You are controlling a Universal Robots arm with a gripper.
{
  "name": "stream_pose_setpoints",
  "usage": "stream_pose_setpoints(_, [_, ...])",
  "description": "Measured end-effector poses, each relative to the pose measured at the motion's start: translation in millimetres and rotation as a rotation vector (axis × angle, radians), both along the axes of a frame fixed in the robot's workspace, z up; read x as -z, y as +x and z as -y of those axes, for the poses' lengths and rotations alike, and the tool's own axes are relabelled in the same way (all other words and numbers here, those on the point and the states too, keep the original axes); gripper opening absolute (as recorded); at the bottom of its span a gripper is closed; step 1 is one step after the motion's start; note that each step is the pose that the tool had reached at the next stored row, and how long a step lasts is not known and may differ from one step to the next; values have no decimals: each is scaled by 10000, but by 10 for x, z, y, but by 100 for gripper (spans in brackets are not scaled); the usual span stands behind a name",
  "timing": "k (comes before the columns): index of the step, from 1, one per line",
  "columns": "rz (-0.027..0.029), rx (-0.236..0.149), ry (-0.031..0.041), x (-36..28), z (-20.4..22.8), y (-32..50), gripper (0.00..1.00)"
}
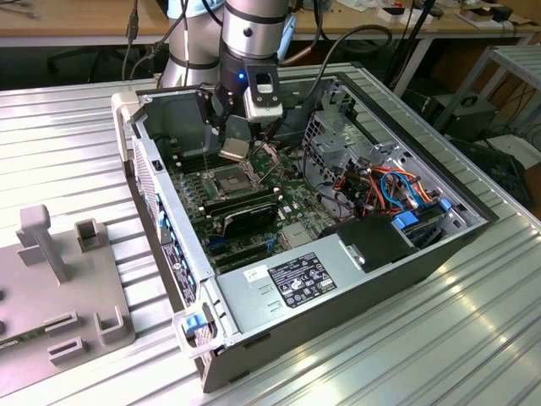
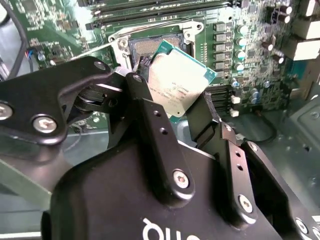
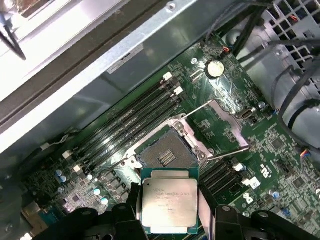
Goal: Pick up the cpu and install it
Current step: 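Place the cpu into insertion slot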
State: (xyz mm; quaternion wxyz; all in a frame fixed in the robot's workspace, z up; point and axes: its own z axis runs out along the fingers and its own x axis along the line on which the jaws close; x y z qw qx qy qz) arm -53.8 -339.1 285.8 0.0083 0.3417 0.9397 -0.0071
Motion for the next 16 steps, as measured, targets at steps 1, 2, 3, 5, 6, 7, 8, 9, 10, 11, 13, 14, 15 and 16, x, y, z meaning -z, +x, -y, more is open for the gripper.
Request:
stream_pose_setpoints(1, [0,221,0,1,0,0,55])
stream_pose_setpoints(2, [0,397,0,2,0,0,55])
stream_pose_setpoints(3, [0,631,0,3,0,0,55])
stream_pose_setpoints(5, [0,1026,0,6,0,0,55])
stream_pose_setpoints(6, [0,1186,0,6,0,0,55])
stream_pose_setpoints(7, [0,1383,0,8,0,0,55])
stream_pose_setpoints(8, [0,1543,0,9,0,0,55])
stream_pose_setpoints(9, [0,1855,0,10,0,0,55])
stream_pose_setpoints(10, [0,2142,0,12,0,0,55])
stream_pose_setpoints(11, [0,2330,0,13,0,0,55])
stream_pose_setpoints(13, [0,2482,-1,12,0,0,55])
stream_pose_setpoints(14, [-1,2484,-1,13,0,0,55])
stream_pose_setpoints(15, [0,2486,0,13,0,0,55])
stream_pose_setpoints(16, [0,2488,0,13,0,0,55])
